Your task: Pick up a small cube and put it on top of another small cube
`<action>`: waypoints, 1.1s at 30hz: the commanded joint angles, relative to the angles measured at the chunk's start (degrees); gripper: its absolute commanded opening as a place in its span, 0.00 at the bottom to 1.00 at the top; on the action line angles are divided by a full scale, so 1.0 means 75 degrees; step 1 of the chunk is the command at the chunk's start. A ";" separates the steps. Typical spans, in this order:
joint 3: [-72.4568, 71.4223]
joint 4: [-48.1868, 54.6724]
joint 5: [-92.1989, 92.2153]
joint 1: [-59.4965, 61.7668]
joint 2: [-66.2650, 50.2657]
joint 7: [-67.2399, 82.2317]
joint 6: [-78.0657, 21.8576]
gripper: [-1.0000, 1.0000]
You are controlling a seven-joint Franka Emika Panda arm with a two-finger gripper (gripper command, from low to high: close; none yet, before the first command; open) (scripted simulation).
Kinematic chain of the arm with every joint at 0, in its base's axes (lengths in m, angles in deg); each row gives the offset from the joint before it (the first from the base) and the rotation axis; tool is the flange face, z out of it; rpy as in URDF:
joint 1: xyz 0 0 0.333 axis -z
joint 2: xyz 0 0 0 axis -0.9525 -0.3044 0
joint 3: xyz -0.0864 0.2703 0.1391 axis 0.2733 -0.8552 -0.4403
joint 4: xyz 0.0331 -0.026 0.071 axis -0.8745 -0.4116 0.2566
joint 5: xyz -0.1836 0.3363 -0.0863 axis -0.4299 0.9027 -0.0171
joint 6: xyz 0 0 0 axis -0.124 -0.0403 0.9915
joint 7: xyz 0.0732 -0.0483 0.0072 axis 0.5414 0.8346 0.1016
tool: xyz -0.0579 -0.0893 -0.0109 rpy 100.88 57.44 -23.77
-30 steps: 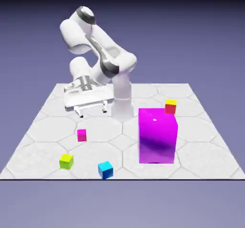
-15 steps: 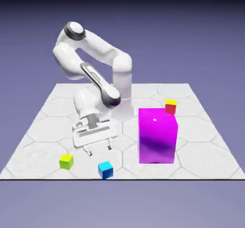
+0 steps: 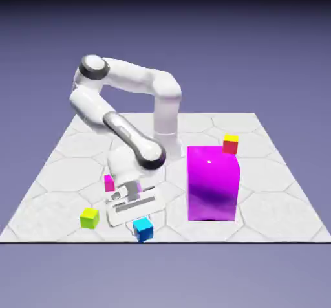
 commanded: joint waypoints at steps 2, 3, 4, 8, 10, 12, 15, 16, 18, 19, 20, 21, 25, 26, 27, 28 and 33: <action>0.0000 -0.0285 -0.0550 0.0221 -0.0421 -0.0665 -0.0129 0.00; 0.0000 -0.0428 -0.0825 0.0332 -0.0631 -0.0997 -0.0197 0.00; 0.0000 -0.0570 -0.1100 0.0443 -0.0841 -0.1329 -0.0265 0.00; -0.0224 -0.0772 -0.1530 0.0753 -0.1376 -0.1785 -0.0726 0.00; -0.0675 -0.0634 -0.1347 0.0952 -0.1647 -0.1437 -0.1390 0.00; -0.1125 -0.0497 -0.1163 0.1152 -0.1918 -0.1089 -0.2055 0.00; -0.1801 -0.0290 -0.0887 0.1451 -0.2324 -0.0568 -0.3052 0.00; -0.2026 -0.0221 -0.0795 0.1550 -0.2460 -0.0394 -0.3384 0.00; -0.2477 -0.0083 -0.0611 0.1750 -0.2730 -0.0046 -0.4048 0.00; -0.2702 -0.0014 -0.0519 0.1850 -0.2866 0.0128 -0.4381 0.00; -0.2927 0.0055 -0.0427 0.1949 -0.3001 0.0302 -0.4713 0.00; -0.3153 0.0124 -0.0336 0.2049 -0.3137 0.0476 -0.5045 0.00; -0.4054 0.0399 0.0032 0.2448 -0.3679 0.1172 -0.6374 0.00; -0.4279 0.0468 0.0124 0.2548 -0.3814 0.1345 -0.6706 0.00; -0.4504 0.0537 0.0216 0.2647 -0.3950 0.1519 -0.7038 0.00; -0.4730 0.0606 0.0308 0.2747 -0.4085 0.1693 -0.7371 0.00; -0.5856 0.0951 0.0767 0.3246 -0.4762 0.2563 -0.9032 0.00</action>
